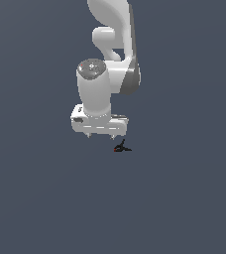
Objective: Pick up the object and move it to a goal position.
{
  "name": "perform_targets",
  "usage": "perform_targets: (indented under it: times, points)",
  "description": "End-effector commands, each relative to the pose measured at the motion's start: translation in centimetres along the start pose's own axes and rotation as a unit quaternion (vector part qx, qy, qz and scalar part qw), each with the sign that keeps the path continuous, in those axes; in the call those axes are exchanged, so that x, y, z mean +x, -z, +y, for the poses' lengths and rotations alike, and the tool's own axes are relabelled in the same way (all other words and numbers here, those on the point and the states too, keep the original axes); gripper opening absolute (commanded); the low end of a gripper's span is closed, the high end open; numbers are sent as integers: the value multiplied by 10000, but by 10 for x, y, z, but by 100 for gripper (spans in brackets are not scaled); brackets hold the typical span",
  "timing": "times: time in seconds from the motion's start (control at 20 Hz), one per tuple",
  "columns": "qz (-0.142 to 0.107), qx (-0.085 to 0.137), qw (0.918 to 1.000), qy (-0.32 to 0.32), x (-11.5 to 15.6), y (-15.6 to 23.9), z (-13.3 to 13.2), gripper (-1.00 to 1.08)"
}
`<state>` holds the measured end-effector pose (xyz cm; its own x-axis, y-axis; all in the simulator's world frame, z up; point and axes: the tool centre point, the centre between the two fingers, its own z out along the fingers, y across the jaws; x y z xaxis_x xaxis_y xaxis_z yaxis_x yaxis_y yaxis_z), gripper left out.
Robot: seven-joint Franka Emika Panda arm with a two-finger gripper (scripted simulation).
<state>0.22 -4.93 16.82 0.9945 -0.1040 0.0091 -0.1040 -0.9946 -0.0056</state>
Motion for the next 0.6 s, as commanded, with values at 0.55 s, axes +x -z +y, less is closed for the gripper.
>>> perform_targets:
  times: [0.55]
  points:
    - [-22, -135, 9999, 62, 2, 0, 28, 100]
